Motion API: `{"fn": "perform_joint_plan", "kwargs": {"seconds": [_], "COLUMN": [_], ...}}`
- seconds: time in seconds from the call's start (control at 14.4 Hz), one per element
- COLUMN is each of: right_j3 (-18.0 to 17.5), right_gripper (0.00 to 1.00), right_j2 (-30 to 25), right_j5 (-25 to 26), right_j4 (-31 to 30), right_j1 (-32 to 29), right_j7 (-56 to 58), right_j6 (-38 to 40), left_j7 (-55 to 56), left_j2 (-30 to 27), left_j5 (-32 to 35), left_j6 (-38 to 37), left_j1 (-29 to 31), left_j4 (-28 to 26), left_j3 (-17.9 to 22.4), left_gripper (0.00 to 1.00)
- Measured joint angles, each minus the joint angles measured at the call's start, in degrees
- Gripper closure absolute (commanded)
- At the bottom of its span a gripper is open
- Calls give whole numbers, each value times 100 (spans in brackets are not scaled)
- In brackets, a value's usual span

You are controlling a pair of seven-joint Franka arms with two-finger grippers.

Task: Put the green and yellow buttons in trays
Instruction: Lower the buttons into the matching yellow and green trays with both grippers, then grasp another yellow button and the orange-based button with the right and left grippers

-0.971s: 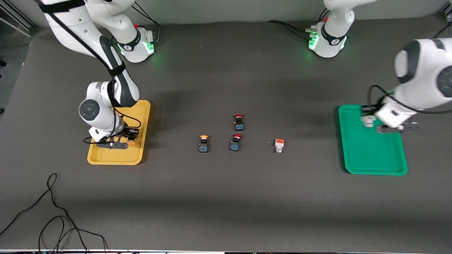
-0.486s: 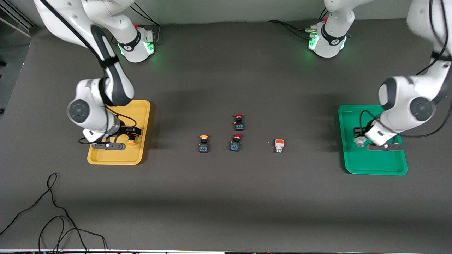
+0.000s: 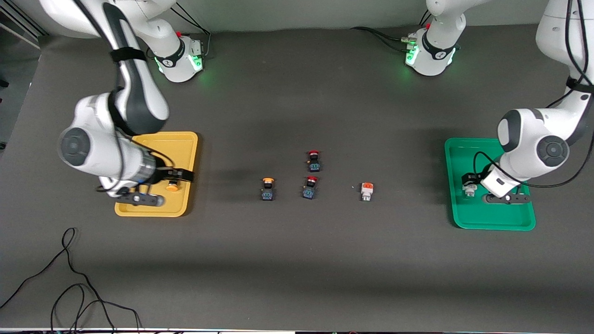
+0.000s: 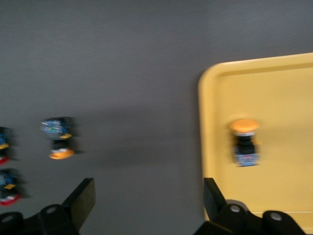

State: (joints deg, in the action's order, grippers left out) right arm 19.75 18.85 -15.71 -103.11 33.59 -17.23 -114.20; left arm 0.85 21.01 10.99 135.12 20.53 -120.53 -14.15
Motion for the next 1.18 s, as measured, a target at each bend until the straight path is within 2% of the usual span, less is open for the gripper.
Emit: {"fn": "perform_joint_plan", "kwargs": {"seconds": [0.21, 0.35, 0.56, 0.83, 1.04, 1.18], "right_j3": [-33, -42, -43, -103, -124, -128], "right_gripper": [1, 1, 1, 1, 1, 8], "right_j2": [875, 1541, 2258, 2950, 3236, 3283], "right_j5": [-139, -361, -473, -491, -495, -496], "right_j4": [876, 1527, 1977, 2010, 2011, 1972], "right_j1": [717, 1059, 1202, 1264, 1370, 1419], "right_j7": [-1109, -1463, -1571, -1571, -1580, -1586], "right_j6": [-77, -100, -489, -1285, -1591, -1638], "left_j7": [-1, -4, 37, 895, 1452, 1731], "left_j2": [-264, -359, -223, 222, 351, 403], "left_j5": [1, -2, -108, -295, -332, -332], "left_j6": [-1503, -1872, -1754, -1250, -952, -772], "left_j1": [-12, -105, -705, -2138, -2900, -3156], "left_j4": [893, 1287, 1278, 1248, 1249, 1247], "left_j3": [-70, -206, -341, -393, -397, -394], "left_gripper": [0, 0, 0, 0, 0, 0]}}
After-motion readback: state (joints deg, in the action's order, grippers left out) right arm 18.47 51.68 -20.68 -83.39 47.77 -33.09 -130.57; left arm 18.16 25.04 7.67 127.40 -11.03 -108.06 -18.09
